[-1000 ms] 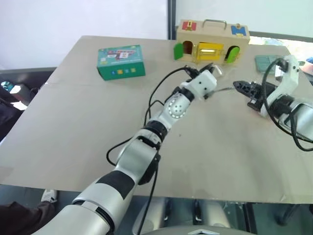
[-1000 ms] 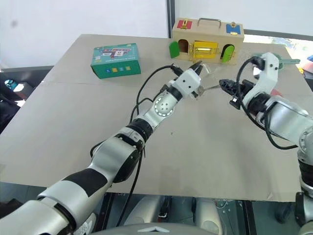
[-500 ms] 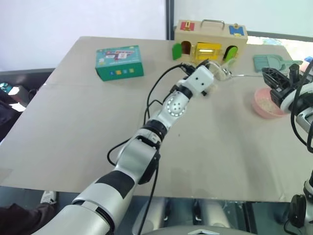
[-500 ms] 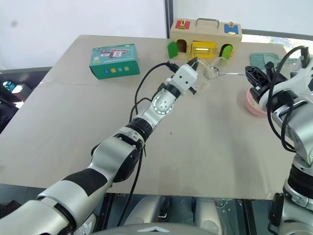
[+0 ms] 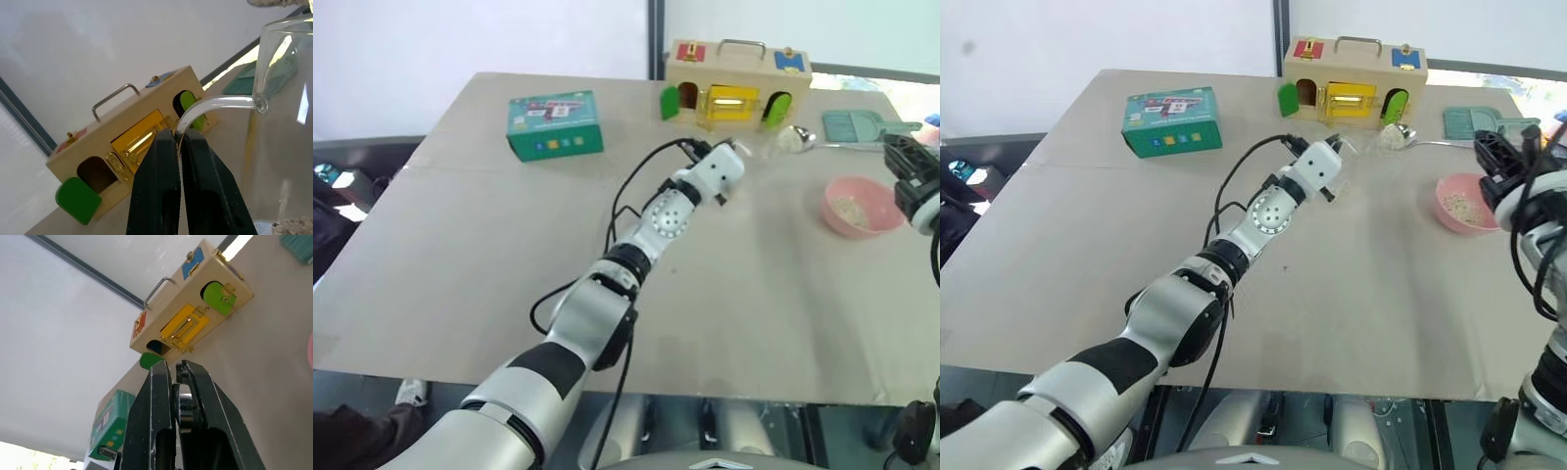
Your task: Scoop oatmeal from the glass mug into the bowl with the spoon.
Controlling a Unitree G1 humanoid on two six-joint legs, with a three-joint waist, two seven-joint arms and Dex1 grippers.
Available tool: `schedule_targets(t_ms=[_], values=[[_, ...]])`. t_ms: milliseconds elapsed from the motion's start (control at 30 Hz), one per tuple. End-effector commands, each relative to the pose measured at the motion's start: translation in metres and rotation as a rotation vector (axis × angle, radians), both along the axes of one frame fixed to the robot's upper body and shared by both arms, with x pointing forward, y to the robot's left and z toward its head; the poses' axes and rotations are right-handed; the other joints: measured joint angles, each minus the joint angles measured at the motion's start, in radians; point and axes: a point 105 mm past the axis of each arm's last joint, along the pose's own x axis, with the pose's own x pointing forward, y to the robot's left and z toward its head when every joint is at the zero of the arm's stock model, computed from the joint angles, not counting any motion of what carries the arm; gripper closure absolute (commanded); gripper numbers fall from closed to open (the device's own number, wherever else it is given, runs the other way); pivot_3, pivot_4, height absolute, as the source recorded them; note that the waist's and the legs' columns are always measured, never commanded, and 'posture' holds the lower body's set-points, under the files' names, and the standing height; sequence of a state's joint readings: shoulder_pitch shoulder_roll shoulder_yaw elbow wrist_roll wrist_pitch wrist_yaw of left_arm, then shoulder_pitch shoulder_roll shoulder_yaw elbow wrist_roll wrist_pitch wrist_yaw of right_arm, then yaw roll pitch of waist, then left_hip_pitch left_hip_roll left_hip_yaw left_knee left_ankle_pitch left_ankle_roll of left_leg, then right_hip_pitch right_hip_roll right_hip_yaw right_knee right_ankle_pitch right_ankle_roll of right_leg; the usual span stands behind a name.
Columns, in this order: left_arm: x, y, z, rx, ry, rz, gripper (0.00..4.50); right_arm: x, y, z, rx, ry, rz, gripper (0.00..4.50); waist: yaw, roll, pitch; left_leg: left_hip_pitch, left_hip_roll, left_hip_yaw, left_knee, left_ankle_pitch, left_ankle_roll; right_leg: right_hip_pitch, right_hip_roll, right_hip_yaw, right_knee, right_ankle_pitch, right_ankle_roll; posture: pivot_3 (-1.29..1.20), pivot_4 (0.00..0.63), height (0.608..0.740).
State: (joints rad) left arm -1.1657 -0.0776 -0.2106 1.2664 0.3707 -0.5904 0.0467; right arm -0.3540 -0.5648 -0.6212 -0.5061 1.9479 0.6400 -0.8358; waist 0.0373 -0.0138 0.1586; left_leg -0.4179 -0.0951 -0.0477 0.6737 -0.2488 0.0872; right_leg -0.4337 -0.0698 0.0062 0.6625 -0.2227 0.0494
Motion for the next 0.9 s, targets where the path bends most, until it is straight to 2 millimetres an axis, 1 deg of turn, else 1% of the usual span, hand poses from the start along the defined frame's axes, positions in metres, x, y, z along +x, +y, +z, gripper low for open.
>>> schedule_targets(t_ms=[33, 233, 300, 600, 700, 800, 900], values=[[-0.005, -0.017, 0.025, -0.019, -0.054, -0.032, 4.48, -0.012, -0.011, 0.009, 0.039, -0.062, -0.038, 4.5, 0.0, 0.0, 0.0, 0.0, 0.0, 0.0, 0.0, 0.0, 0.0, 0.0, 0.0, 0.0, 0.0, 0.0, 0.0, 0.0, 0.15, 0.74], [-0.005, -0.029, 0.038, -0.06, -0.02, -0.032, 4.48, -0.017, -0.032, -0.001, 0.081, -0.04, -0.103, 4.5, 0.0, 0.0, 0.0, 0.0, 0.0, 0.001, 0.0, -0.002, 0.003, 0.0, 0.0, 0.001, 0.0, 0.0, 0.0, 0.0, 0.15, 0.74], [-0.005, -0.035, 0.044, -0.072, -0.008, -0.036, 4.48, -0.018, -0.044, -0.004, 0.097, -0.03, -0.134, 4.5, -0.001, 0.0, 0.0, 0.001, 0.0, 0.002, 0.0, -0.002, 0.004, 0.0, 0.0, 0.002, 0.0, 0.0, 0.0, 0.0, 0.15, 0.74], [-0.015, -0.064, 0.052, -0.033, 0.023, -0.072, 4.48, -0.021, -0.079, -0.005, 0.115, -0.019, -0.198, 4.5, 0.0, 0.0, 0.0, 0.001, 0.001, 0.006, 0.0, -0.003, 0.006, 0.0, 0.001, 0.005, 0.0, 0.0, 0.001, 0.0, 0.15, 0.74], [-0.017, -0.068, 0.055, -0.047, 0.034, -0.087, 4.48, -0.018, -0.089, -0.008, 0.111, 0.01, -0.207, 4.5, 0.0, 0.0, 0.0, 0.002, 0.002, 0.007, 0.0, -0.004, 0.006, 0.0, 0.001, 0.006, 0.0, 0.0, 0.001, 0.0, 0.15, 0.74], [-0.016, -0.066, 0.061, -0.076, 0.038, -0.094, 4.48, -0.008, -0.098, -0.017, 0.032, 0.094, -0.219, 4.5, 0.0, 0.001, 0.0, 0.002, 0.002, 0.009, 0.0, -0.004, 0.007, 0.0, 0.001, 0.007, 0.0, 0.001, 0.001, 0.0, 0.15, 0.74], [-0.014, -0.062, 0.063, -0.093, 0.041, -0.096, 4.48, 0.004, -0.099, -0.025, -0.144, 0.157, -0.231, 4.5, -0.001, 0.0, 0.0, 0.002, 0.003, 0.011, 0.0, -0.005, 0.008, 0.0, 0.001, 0.009, -0.001, 0.001, 0.001, 0.0, 0.15, 0.74]])
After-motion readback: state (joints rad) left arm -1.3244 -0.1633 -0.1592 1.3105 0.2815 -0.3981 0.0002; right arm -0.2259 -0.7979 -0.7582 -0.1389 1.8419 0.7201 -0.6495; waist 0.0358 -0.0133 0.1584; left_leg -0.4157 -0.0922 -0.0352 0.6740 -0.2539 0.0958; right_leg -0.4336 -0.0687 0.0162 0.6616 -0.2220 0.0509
